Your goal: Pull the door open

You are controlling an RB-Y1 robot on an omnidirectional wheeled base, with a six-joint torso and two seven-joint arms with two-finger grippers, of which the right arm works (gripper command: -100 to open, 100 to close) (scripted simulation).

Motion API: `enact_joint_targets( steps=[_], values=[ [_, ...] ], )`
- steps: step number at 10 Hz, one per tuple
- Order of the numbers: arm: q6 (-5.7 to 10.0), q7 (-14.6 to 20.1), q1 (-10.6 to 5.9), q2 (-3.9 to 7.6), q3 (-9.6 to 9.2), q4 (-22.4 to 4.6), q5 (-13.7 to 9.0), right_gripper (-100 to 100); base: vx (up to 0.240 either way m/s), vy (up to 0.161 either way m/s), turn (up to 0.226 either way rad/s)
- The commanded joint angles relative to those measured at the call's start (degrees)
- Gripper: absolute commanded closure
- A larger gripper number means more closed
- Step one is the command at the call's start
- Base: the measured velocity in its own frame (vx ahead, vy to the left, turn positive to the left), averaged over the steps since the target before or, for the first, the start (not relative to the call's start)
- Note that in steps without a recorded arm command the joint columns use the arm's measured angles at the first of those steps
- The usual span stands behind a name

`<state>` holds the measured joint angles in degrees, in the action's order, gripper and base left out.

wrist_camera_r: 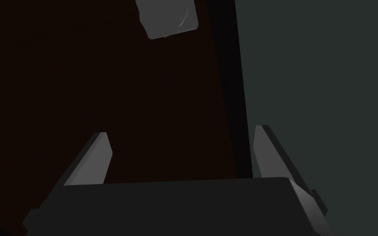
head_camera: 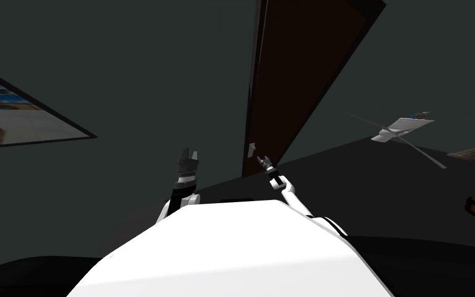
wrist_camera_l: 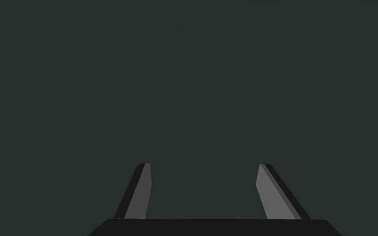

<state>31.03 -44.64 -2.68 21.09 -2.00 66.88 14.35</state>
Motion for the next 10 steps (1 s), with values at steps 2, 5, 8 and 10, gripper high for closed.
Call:
enact_joint_targets(
  steps=[2,5,8,10],
  values=[
    [-0.06,-2.6,-2.08,1.35,-0.33,-4.4,1.4,-100,0.089,0.0,0.099],
    [0.01,-4.3,-3.58,2.31,-0.55,-7.6,2.3,-100,0.082,-0.009,0.055],
    [-0.35,-4.6,-3.63,2.23,-0.42,-7.7,2.4,-100,0.076,0.003,0.034],
    [-0.46,-4.9,-3.78,1.97,-0.2,-7.9,2.4,-100,0.198,0.031,0.03]
  ],
)
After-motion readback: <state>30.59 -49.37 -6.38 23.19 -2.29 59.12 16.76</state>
